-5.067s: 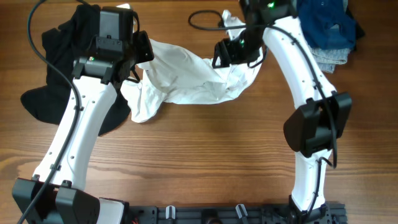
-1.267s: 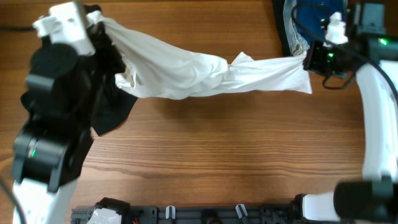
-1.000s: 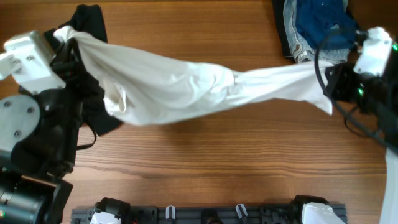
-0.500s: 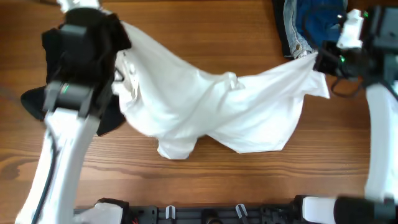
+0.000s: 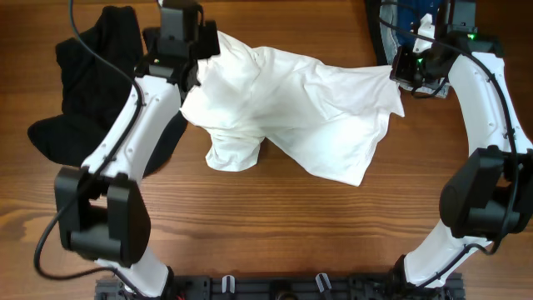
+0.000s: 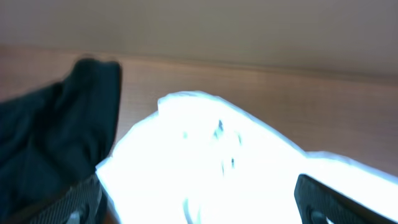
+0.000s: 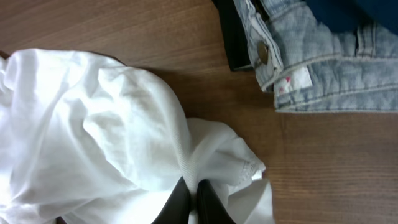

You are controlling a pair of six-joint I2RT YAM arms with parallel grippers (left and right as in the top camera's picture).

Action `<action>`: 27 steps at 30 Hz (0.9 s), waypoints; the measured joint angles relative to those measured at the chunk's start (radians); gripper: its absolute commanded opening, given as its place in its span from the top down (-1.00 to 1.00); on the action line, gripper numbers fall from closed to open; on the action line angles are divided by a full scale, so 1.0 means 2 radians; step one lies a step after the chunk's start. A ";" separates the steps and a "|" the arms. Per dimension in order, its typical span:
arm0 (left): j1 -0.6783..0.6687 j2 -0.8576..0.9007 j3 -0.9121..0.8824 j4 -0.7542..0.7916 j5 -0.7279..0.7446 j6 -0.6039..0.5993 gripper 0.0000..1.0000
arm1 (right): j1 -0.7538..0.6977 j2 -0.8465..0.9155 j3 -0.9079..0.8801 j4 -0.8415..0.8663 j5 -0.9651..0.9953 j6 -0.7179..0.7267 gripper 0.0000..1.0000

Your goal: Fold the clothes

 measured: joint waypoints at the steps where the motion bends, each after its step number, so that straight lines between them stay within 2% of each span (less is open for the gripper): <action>1: -0.007 -0.013 0.000 -0.038 0.001 -0.001 -1.00 | 0.000 0.000 0.000 0.000 -0.002 -0.002 0.91; 6: -0.031 -0.083 0.003 -0.208 0.035 -0.017 -0.91 | 0.000 0.000 0.000 -0.006 -0.004 -0.006 0.91; 10: -0.030 -0.101 0.002 -0.283 0.085 -0.033 -0.88 | 0.000 0.000 0.000 -0.007 -0.005 -0.006 0.91; 16: -0.030 -0.080 -0.058 -0.278 0.128 -0.039 -0.89 | 0.000 0.000 0.000 -0.009 -0.005 -0.006 0.91; 27: -0.030 -0.038 -0.171 -0.191 0.185 -0.038 -0.86 | 0.000 0.000 0.000 -0.010 -0.005 -0.006 0.91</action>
